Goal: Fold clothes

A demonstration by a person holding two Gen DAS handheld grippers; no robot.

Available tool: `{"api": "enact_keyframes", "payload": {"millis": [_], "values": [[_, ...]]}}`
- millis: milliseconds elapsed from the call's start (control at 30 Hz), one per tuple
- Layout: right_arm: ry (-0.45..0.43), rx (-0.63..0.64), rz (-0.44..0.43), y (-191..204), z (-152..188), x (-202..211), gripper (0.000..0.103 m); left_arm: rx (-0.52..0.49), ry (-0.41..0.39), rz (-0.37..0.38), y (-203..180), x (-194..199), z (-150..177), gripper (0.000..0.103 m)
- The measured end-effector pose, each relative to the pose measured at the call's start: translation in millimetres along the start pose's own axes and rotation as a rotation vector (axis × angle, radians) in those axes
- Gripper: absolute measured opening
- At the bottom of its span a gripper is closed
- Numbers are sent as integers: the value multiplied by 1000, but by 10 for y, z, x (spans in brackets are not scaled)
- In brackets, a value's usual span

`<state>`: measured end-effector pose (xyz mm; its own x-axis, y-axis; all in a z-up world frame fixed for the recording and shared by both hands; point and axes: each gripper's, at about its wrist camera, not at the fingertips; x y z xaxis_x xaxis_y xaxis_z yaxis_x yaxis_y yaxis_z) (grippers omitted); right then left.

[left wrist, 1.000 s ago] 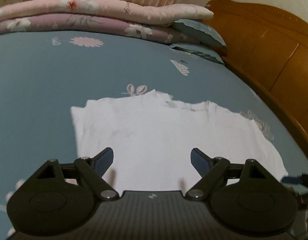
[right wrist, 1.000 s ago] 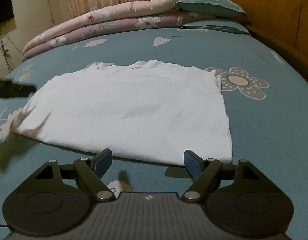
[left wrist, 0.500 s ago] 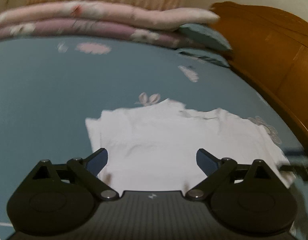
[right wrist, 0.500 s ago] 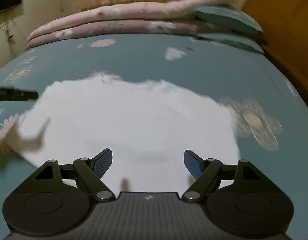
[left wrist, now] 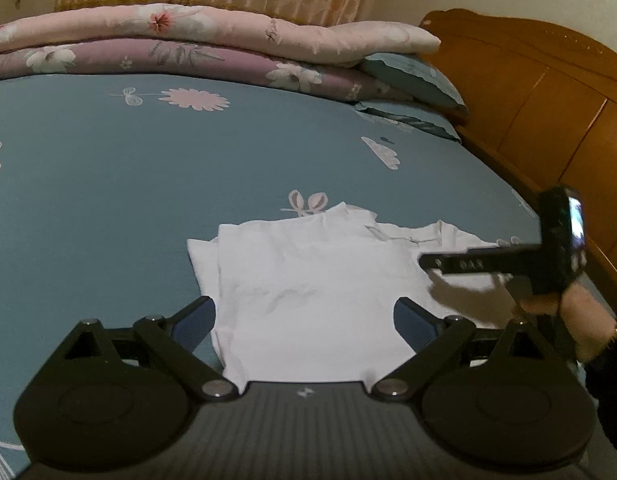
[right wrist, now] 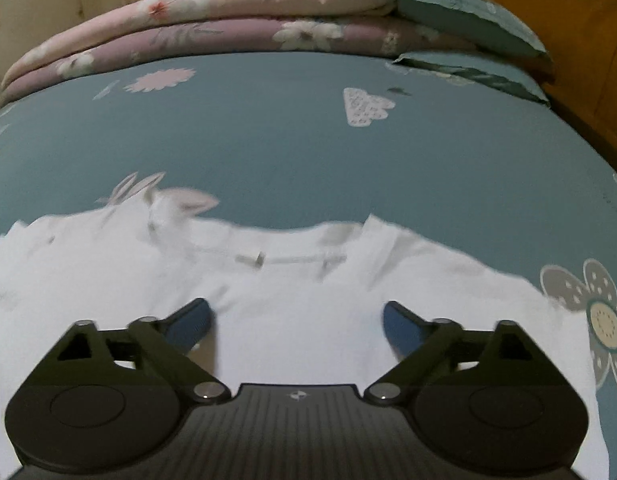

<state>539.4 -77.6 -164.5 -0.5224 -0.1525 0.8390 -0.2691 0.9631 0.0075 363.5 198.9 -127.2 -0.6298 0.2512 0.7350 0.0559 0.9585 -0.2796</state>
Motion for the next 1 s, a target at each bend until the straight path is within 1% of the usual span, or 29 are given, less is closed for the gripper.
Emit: {"api": "enact_keyframes", "payload": {"millis": [100, 200, 233, 267, 333, 400, 533, 567, 667, 800, 867, 933, 1000], "values": [[15, -16, -21, -50, -62, 16, 97, -7, 0, 2, -19, 6, 8, 96], [-10, -11, -47, -98, 15, 316, 98, -14, 1, 5, -39, 12, 15, 96], [-20, -3, -55, -114, 70, 433, 99, -16, 1, 6, -45, 15, 18, 96], [-26, 4, -61, -135, 141, 550, 103, -18, 2, 7, -53, 15, 20, 96], [-22, 12, -65, -205, 317, 731, 103, -26, 7, 8, -79, 1, 24, 96], [-7, 16, -57, -279, 481, 798, 103, -35, 11, 5, -109, -12, 27, 96], [63, 29, 26, -377, 734, 610, 103, -45, 20, 6, -137, -50, 29, 96], [65, 13, 12, -411, 773, 570, 103, -47, 23, 5, -140, -60, 30, 96], [22, -29, -41, -513, 872, 545, 103, -43, 31, 0, -134, -92, 34, 96], [-27, -20, -41, -522, 970, 524, 103, -41, 40, -3, -130, -117, 40, 96], [4, -11, -52, -537, 928, 542, 103, -42, 35, 3, -130, -101, 39, 96], [48, -35, -74, -596, 851, 616, 103, -39, 28, 9, -120, -81, 36, 96], [27, -79, -128, -693, 796, 714, 103, -34, 25, 9, -109, -75, 35, 96]]}}
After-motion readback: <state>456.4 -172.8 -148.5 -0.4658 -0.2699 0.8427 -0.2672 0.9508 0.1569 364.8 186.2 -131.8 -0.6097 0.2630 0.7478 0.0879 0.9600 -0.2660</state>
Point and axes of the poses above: each gripper's, at about its wrist camera, not at the fingertips, and x roughly against the way its jaws point, y to its left, z to its underside, and after that the axes turned 11 degrees about y, right-handed
